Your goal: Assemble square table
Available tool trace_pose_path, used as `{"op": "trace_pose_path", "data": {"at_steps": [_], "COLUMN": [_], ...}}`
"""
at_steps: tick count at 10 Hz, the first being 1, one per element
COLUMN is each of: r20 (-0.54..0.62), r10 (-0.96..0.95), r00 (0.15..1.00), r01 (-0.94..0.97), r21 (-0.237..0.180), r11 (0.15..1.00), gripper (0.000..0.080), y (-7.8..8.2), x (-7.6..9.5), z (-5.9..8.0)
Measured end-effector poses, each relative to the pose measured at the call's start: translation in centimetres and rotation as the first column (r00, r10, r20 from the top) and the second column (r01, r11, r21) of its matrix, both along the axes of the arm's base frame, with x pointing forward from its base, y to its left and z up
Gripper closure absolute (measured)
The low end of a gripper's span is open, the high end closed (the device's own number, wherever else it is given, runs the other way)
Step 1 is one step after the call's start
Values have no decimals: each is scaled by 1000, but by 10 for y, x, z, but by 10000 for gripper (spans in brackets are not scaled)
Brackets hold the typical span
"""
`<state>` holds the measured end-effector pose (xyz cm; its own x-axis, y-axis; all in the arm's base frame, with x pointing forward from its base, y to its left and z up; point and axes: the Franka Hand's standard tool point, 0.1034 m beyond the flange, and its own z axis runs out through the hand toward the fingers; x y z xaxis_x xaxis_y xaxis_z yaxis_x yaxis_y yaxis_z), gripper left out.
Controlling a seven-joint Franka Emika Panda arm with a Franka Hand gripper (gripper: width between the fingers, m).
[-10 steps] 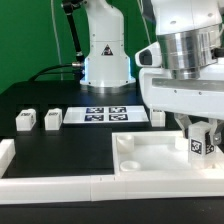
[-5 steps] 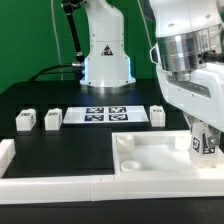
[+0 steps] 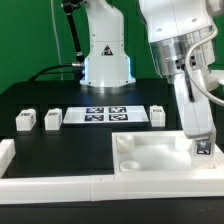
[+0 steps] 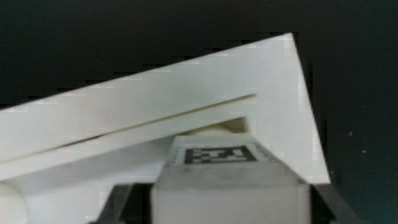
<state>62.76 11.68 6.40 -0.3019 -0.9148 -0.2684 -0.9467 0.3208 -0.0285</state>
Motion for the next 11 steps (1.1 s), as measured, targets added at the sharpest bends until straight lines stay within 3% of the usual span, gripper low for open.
{"op": "trace_pose_path", "data": {"at_steps": [3,4,5,6,7,9,10,11], "r20": [-2,-2,-2,3,24,46,45,53], "r10": [-25,-23,-21,-12,11,44,52,54], "r00": [1000,1000,1000,1000,1000,998,998,997], "r01": [25,23,21,12,-11,-44,-53,-55], "r21": [-4,-4,-4,-3,0,4,21,16], "r11": [1000,1000,1000,1000,1000,999,998,998], "gripper": [503,405,405,233,167,154,151,151], "y": [0,1,1,2,4,4,4,4], "x": [0,0,0,1,0,-7,-3,-3], "z": [0,0,0,3,19,49,68,66]}}
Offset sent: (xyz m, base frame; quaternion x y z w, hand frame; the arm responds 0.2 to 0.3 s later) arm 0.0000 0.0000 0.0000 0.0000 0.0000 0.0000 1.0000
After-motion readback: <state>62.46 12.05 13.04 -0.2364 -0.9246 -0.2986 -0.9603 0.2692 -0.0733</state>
